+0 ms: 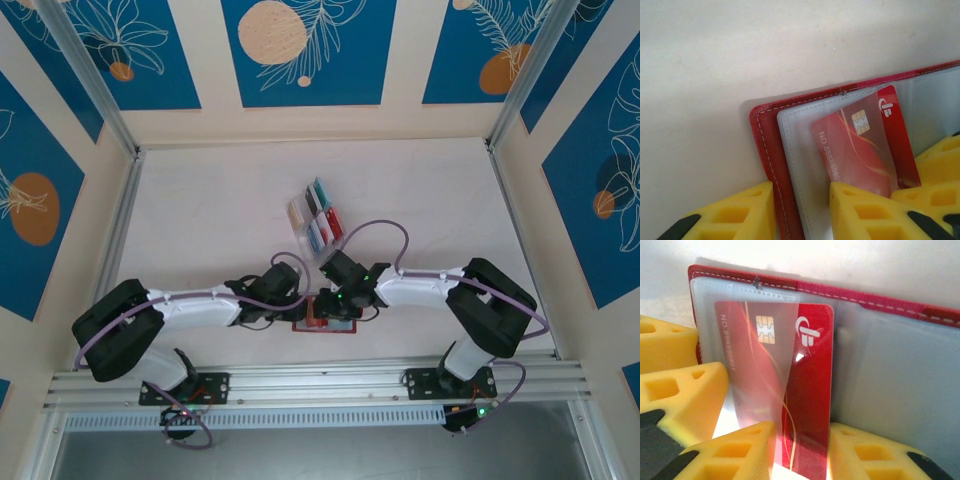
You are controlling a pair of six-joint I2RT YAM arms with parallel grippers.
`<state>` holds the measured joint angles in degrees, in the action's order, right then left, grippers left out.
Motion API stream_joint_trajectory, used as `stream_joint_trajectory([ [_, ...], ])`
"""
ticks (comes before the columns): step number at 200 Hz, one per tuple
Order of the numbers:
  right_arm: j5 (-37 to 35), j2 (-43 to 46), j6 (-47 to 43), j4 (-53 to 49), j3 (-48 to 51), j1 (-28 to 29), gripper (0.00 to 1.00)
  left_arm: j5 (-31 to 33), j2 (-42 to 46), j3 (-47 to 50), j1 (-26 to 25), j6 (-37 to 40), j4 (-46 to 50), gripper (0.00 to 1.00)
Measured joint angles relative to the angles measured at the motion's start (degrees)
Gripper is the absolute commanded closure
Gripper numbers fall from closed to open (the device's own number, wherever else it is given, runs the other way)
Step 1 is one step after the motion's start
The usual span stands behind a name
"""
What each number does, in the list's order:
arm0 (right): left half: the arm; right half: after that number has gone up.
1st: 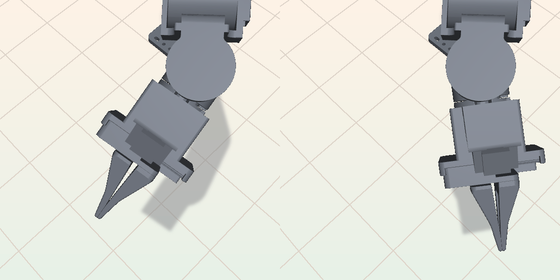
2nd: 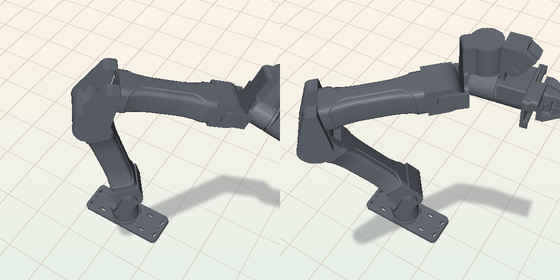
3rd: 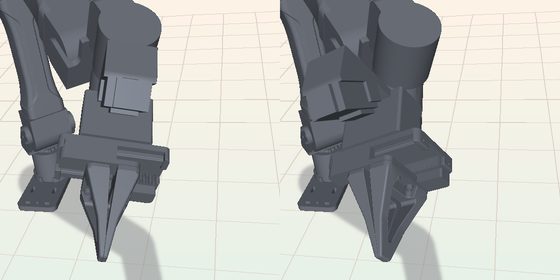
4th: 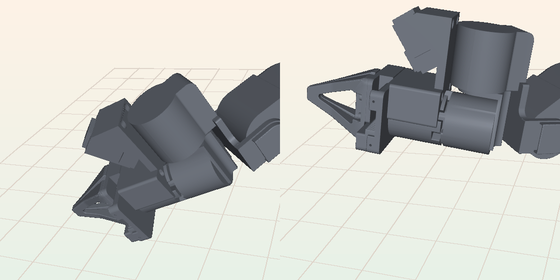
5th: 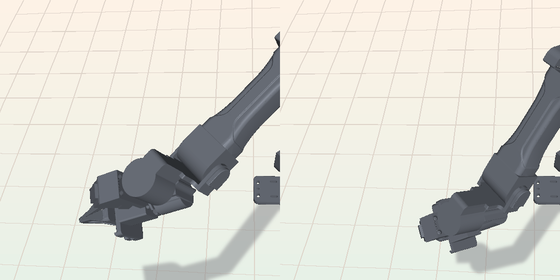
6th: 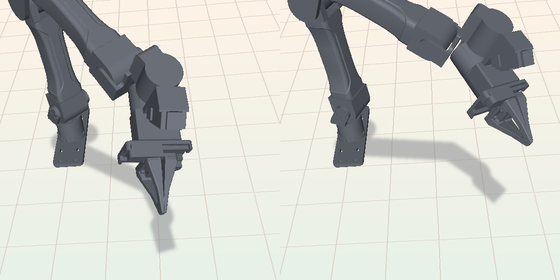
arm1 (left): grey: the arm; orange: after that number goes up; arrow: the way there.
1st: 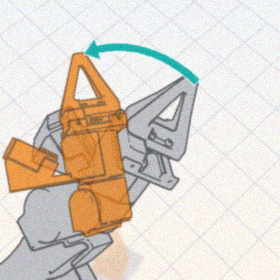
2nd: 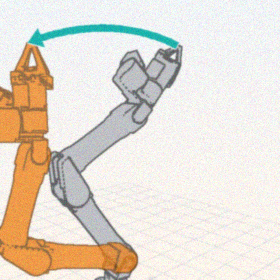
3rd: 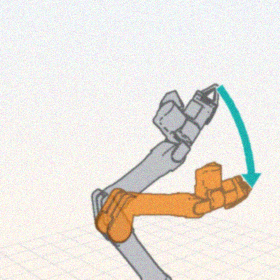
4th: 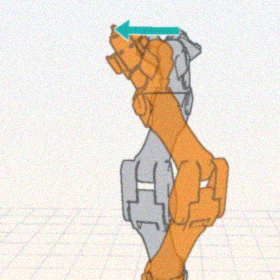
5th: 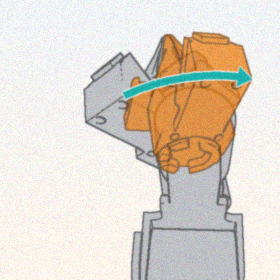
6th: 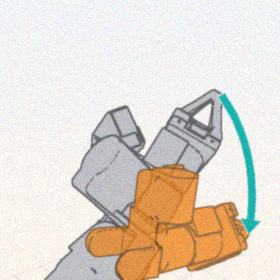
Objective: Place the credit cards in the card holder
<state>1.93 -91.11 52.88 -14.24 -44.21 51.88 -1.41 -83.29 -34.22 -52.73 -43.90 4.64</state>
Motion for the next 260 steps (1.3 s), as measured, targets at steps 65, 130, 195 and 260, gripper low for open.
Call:
stream_joint_trajectory([
  [65, 0.0, -0.9, 0.0, -1.6, -1.2, 0.1, 0.74, -0.7, 0.3, 1.2, 0.2, -1.6, -2.1, 0.66],
  [130, 0.8, -1.9, -0.4, -0.8, -1.7, 0.1, 0.78, -1.1, 1.5, 2.3, 0.5, -3.7, -3.0, 0.63],
  [195, 3.3, -3.4, -0.4, 3.0, -1.8, 0.0, 0.77, -7.5, 7.9, 6.9, 5.2, -4.0, -0.8, 0.63],
  [260, 4.3, -4.6, -0.5, 2.8, -3.0, -0.1, 0.76, -10.2, 8.6, 7.5, 7.0, -2.3, 1.1, 0.92],
])
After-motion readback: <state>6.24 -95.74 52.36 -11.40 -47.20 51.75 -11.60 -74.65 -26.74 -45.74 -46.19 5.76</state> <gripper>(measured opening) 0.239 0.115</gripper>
